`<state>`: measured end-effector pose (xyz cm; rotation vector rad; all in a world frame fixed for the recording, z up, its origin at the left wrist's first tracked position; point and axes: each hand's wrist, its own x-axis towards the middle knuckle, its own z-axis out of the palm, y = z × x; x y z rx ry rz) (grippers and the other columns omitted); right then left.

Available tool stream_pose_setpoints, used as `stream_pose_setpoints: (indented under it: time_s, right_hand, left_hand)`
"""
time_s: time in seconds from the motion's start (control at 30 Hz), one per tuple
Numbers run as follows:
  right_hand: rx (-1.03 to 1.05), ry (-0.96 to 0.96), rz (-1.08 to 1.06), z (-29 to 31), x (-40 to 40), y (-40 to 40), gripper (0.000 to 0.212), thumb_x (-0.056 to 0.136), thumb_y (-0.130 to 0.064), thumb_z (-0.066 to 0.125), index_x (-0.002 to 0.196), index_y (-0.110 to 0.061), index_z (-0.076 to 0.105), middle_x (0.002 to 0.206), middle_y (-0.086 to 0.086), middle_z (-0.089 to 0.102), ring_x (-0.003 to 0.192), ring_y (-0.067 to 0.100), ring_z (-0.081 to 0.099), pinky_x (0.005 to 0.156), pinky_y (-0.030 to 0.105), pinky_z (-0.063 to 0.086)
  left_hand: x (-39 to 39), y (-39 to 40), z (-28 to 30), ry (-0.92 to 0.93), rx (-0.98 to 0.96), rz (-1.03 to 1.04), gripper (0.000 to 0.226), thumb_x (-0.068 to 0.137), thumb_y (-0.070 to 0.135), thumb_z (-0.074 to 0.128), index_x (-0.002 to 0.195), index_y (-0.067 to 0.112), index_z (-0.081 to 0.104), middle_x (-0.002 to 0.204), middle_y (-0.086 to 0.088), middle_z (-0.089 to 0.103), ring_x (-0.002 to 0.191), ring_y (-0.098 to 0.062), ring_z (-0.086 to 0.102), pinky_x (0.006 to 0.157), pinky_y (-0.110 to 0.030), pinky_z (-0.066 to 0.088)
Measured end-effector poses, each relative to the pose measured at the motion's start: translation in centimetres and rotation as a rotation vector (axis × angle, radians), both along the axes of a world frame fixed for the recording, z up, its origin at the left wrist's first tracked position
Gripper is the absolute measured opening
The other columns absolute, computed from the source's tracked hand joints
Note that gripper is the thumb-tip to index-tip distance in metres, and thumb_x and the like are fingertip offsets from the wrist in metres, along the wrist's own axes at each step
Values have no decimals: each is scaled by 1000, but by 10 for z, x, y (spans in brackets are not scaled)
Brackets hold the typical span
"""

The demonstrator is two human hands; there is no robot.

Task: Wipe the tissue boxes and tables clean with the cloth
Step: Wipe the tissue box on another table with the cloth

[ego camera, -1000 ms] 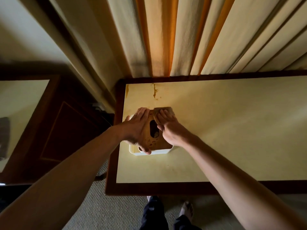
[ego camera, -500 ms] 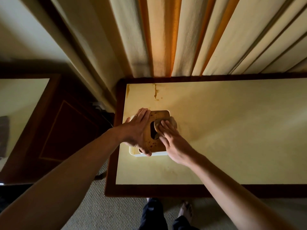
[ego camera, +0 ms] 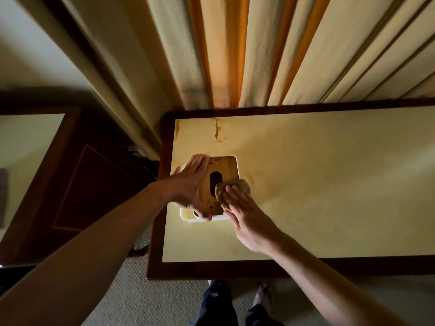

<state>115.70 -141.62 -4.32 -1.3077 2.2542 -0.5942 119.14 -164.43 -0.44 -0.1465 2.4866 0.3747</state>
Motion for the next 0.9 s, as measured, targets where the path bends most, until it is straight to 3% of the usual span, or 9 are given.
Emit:
stream_pose_setpoints:
  time_s: [0.1, 0.2, 0.3, 0.63, 0.77, 0.9]
  right_hand:
    - [72, 74, 18, 2, -27, -25, 51, 107, -30, 20, 154, -13, 9, 160, 0, -7, 148, 14, -13, 122, 33, -6]
    - [115, 128, 4, 11, -57, -52, 50, 107, -27, 16, 155, -14, 11, 163, 7, -1, 150, 19, -8, 122, 37, -6]
    - [151, 59, -7, 13, -70, -63, 51, 108, -28, 20, 155, -14, 9, 164, 4, -4, 150, 14, -9, 120, 32, -9]
    - [-24, 32, 10, 0, -9, 0, 51, 106, -18, 36, 154, -15, 21, 160, -6, 3, 149, 8, -6, 122, 28, -6]
    - [-6, 8, 3, 5, 15, 21, 49, 105, -26, 34, 153, -19, 24, 160, -10, 8, 148, 1, -5, 121, 24, -5]
    - [19, -4, 23, 8, 10, 19, 56, 102, -44, 20, 153, -20, 25, 160, -11, 11, 147, -2, -4, 120, 23, -10]
  left_hand:
    - [0, -2, -2, 8, -14, -11, 166, 44, 86, 75, 149, 18, -34, 158, 7, -35, 151, -21, -21, 122, -58, 9]
    - [-1, -4, -7, 10, -18, -13, 169, 37, 92, 69, 150, 18, -32, 159, 6, -34, 149, -19, -27, 122, -58, 8]
    - [-1, -6, -11, 35, -11, 7, 171, 31, 98, 62, 152, 19, -29, 160, 6, -30, 149, -19, -26, 121, -59, 12]
    - [-1, -3, -8, 39, -9, -2, 167, 43, 88, 73, 149, 17, -33, 158, 8, -33, 149, -20, -24, 122, -58, 9]
    - [-2, -3, -7, 26, -1, 5, 167, 44, 86, 75, 149, 17, -34, 158, 8, -35, 149, -20, -24, 122, -59, 7]
    - [-2, -3, -8, 34, -15, 6, 167, 43, 87, 74, 150, 17, -33, 158, 9, -33, 150, -20, -22, 122, -59, 7]
